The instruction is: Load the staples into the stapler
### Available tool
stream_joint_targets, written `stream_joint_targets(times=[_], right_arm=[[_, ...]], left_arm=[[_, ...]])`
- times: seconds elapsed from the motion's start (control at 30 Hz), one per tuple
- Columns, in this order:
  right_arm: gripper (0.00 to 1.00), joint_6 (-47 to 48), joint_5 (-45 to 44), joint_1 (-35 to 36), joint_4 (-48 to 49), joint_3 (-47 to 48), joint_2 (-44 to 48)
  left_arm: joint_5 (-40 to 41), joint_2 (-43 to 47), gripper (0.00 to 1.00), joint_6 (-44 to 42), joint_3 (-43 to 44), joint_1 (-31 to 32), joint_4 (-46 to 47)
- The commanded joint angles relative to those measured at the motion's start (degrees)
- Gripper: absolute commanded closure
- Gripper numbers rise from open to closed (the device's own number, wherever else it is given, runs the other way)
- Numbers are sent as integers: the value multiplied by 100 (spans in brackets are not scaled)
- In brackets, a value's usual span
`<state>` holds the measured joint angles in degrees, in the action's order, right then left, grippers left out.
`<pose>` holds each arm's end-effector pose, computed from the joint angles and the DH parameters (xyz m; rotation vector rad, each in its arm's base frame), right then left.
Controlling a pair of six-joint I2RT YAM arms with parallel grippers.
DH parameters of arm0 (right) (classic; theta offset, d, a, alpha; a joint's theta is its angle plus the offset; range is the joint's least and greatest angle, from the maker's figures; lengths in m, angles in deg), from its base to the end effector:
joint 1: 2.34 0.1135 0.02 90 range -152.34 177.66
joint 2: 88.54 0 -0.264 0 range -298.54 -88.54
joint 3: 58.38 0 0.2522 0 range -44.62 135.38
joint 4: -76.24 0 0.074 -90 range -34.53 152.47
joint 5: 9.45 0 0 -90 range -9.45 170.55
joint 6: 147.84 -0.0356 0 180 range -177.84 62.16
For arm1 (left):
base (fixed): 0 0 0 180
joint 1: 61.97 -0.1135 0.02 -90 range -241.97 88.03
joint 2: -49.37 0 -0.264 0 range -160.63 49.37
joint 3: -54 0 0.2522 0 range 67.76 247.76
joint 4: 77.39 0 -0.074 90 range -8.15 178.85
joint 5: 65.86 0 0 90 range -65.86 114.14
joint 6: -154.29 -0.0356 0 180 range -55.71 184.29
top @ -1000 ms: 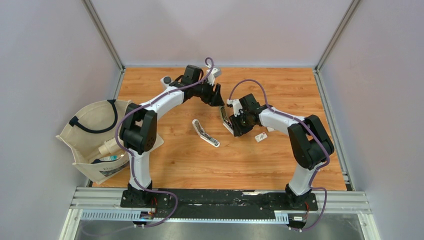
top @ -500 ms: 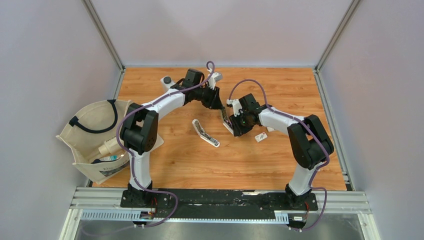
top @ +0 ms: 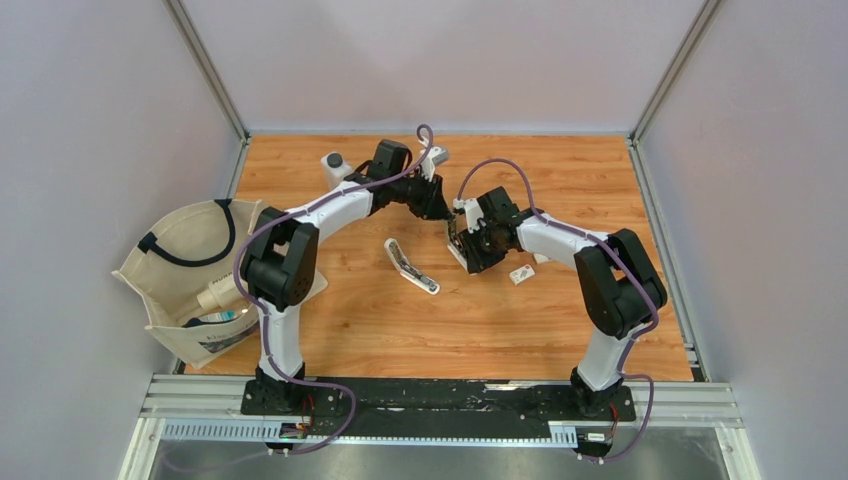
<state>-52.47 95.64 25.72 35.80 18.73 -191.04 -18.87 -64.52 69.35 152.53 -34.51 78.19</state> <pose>0.3039 0.1725 0.1642 -0.8631 2.6036 0.4716 0.3854 -0.2277 0.2241 0.8453 2.1283 -1.1473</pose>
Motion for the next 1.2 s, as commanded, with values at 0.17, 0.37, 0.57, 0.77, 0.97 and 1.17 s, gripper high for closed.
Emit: stream_joint_targets(times=[0.17,0.37,0.57,0.77,0.97,1.17], right_arm=[[67,-18,-200,-28,163,213,-69],[67,-36,-209,-81,172,195,-42],[64,-44,-129,-107,329,99,72],[63,-53,37,-195,444,-25,204],[63,-71,151,-256,444,-69,256],[63,-71,240,-274,435,-95,257]], left_arm=[[-490,323,74,118,-391,576,-147],[-516,472,74,92,-610,602,-209],[-551,534,71,109,-734,708,-209],[-569,613,62,136,-804,778,-235],[-595,648,47,162,-804,804,-253],[-648,692,45,215,-796,804,-209]])
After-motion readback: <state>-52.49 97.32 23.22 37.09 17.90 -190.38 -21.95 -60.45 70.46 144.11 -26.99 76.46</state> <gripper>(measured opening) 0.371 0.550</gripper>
